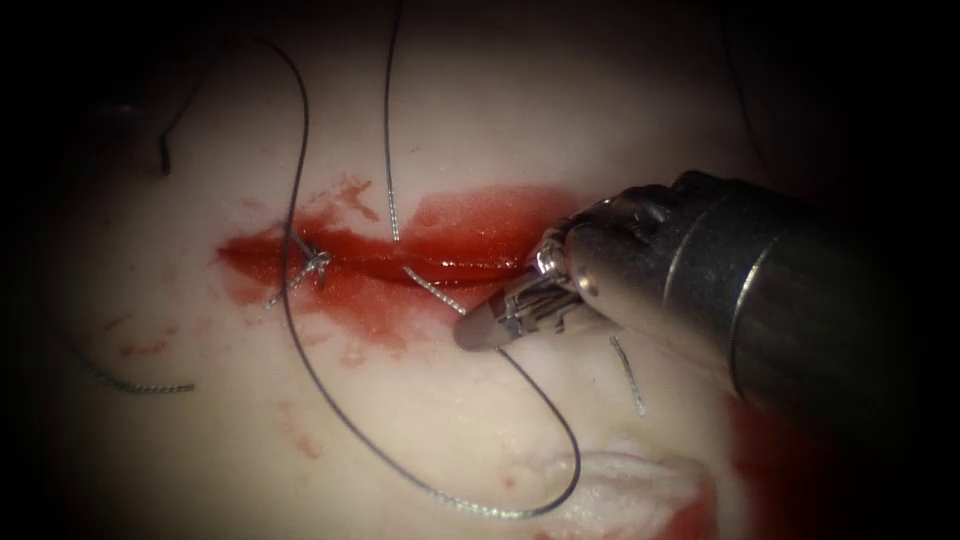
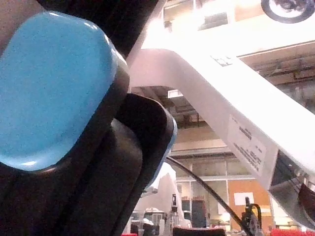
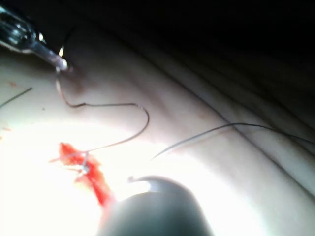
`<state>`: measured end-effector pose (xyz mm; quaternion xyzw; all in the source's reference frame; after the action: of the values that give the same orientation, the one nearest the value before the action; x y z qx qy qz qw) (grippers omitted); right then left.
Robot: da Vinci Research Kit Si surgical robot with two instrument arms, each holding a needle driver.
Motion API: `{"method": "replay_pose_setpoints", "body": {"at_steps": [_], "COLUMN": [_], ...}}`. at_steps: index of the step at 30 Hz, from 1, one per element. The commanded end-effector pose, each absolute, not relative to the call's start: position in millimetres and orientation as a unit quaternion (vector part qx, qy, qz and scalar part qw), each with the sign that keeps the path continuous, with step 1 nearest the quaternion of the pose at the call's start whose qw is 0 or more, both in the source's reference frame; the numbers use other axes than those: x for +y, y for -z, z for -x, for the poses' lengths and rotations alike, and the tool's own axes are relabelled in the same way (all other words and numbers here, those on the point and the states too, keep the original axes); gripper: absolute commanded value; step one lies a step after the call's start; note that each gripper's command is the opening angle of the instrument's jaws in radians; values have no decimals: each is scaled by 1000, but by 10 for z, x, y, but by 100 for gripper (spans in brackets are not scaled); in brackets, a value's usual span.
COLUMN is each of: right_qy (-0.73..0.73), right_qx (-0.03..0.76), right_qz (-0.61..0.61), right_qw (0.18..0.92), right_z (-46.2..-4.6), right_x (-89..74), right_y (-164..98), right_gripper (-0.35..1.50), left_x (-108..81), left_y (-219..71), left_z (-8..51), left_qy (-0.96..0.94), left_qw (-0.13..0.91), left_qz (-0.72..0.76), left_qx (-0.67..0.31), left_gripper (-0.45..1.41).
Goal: Wound Closure
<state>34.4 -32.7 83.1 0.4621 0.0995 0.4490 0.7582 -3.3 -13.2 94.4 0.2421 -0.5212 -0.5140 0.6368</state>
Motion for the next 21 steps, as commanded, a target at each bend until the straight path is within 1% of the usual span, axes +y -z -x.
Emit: {"method": "replay_pose_setpoints", "body": {"at_steps": [1, 3, 4, 6, 7, 10, 11, 12, 13, 14, 15, 16, 17, 18, 19, 20, 21], "right_qy": [-424, -411, -388, -372, -347, -303, -297, -287, -276, -269, -277, -288, -325, -342, -356, -402, -402], "right_qx": [76, 61, 38, -2, -41, -61, -61, -42, -14, 4, 45, 60, 111, 133, 146, 159, 159], "right_qz": [-485, -496, -510, -528, -542, -547, -545, -542, -537, -533, -522, -517, -485, -463, -443, -391, -391], "right_qw": [762, 762, 766, 763, 764, 778, 781, 789, 797, 802, 805, 804, 804, 807, 809, 813, 813], "right_z": [-344, -337, -323, -310, -296, -278, -280, -284, -292, -295, -301, -302, -306, -308, -309, -313, -313], "right_x": [-323, -328, -338, -348, -359, -379, -383, -382, -374, -368, -351, -343, -322, -313, -304, -276, -276], "right_y": [-820, -815, -804, -795, -784, -770, -767, -766, -764, -763, -761, -761, -760, -761, -762, -771, -771], "right_gripper": [-35, -35, -35, -35, -35, -35, -10, 27, 81, 98, 103, 103, 101, 101, 101, 100, 100], "left_x": [-121, -120, -120, -120, -120, -120, -121, -121, -121, -121, -121, -121, -121, -121, -121, -121, -121], "left_y": [-940, -940, -940, -940, -940, -940, -940, -940, -940, -940, -940, -940, -940, -940, -940, -940, -940], "left_z": [38, 38, 38, 38, 38, 38, 38, 38, 38, 38, 38, 38, 38, 38, 38, 38, 38], "left_qy": [512, 512, 512, 512, 512, 511, 511, 511, 511, 511, 510, 510, 510, 510, 509, 509, 509], "left_qw": [636, 636, 637, 637, 637, 637, 637, 637, 637, 637, 637, 637, 638, 638, 638, 638, 638], "left_qz": [-241, -241, -241, -241, -242, -242, -243, -243, -243, -243, -244, -244, -244, -244, -245, -245, -245], "left_qx": [-524, -524, -523, -523, -523, -523, -523, -523, -523, -523, -523, -523, -523, -524, -524, -524, -524], "left_gripper": [-45, -45, -45, -45, -45, -45, -45, -45, -45, -45, -45, -45, -45, -45, -45, -45, -45]}}
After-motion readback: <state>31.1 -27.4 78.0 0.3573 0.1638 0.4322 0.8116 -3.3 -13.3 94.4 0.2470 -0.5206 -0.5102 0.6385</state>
